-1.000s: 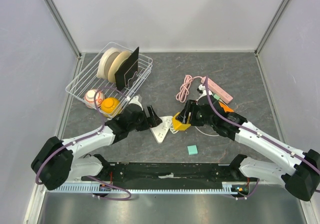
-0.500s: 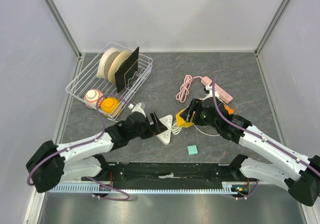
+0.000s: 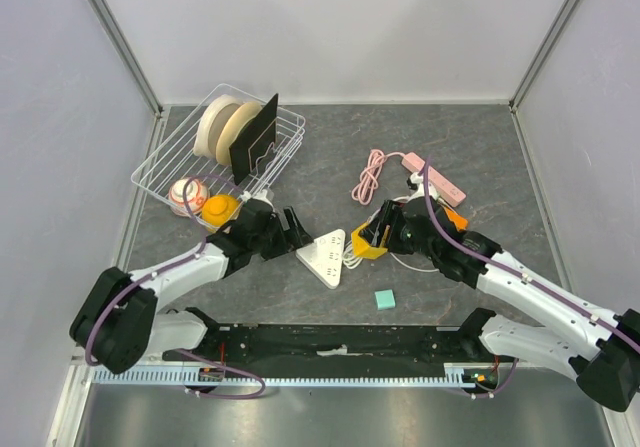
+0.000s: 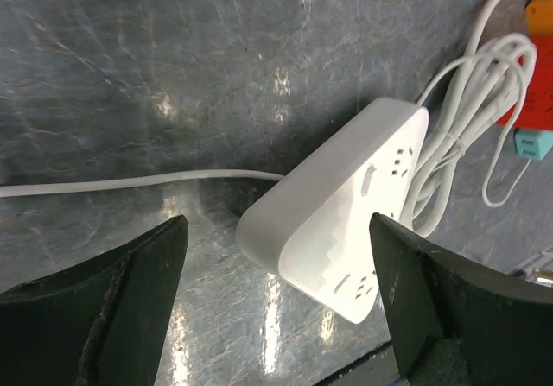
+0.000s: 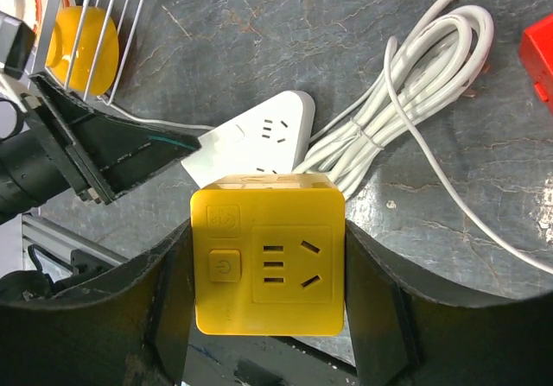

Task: Insert the plug

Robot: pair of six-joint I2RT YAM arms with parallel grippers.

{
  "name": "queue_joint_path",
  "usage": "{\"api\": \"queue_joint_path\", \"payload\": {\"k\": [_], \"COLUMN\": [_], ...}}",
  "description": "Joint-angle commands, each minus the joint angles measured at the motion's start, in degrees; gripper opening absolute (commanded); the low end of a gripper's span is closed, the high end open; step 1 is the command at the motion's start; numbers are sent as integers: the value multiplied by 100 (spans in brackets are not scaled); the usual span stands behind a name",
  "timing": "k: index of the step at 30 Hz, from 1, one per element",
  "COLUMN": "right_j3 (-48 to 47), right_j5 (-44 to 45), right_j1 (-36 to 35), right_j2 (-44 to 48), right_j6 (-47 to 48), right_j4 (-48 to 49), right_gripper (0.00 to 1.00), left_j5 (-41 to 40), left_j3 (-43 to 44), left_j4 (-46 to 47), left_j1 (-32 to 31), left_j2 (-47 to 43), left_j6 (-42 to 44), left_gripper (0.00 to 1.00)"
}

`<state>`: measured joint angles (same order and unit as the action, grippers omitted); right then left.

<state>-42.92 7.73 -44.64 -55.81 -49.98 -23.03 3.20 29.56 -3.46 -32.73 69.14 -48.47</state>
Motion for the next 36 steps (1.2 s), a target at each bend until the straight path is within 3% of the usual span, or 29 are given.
{"api": "queue_joint_path", "payload": {"k": [1,9,17,23,36], "right_j3": [38,134,64,11,-235], "right_j5": [-96,-184,685,757,818], "right_j1": [-18,-176,-747,-800,-844], "right_j2": [62,-316,-790,-1116,-1222], "right_j6": [-170,-389,-680,-592,-496], "right_j4": [386,597,782,800,747], "right_gripper": [0,0,0,0,0], "left_j5": [908,1227,876,410,453], "left_j3": [243,-407,-785,-1084,-1102], "left_j4": [539,1207,1384,1445,1910], "left_j1": [21,-321,-655,-673,-673], "left_j2": [414,82,-225,-428,108], "left_j6": [312,-434,-875,-1095,-1077], "left_gripper": [92,89,79,69,79]}}
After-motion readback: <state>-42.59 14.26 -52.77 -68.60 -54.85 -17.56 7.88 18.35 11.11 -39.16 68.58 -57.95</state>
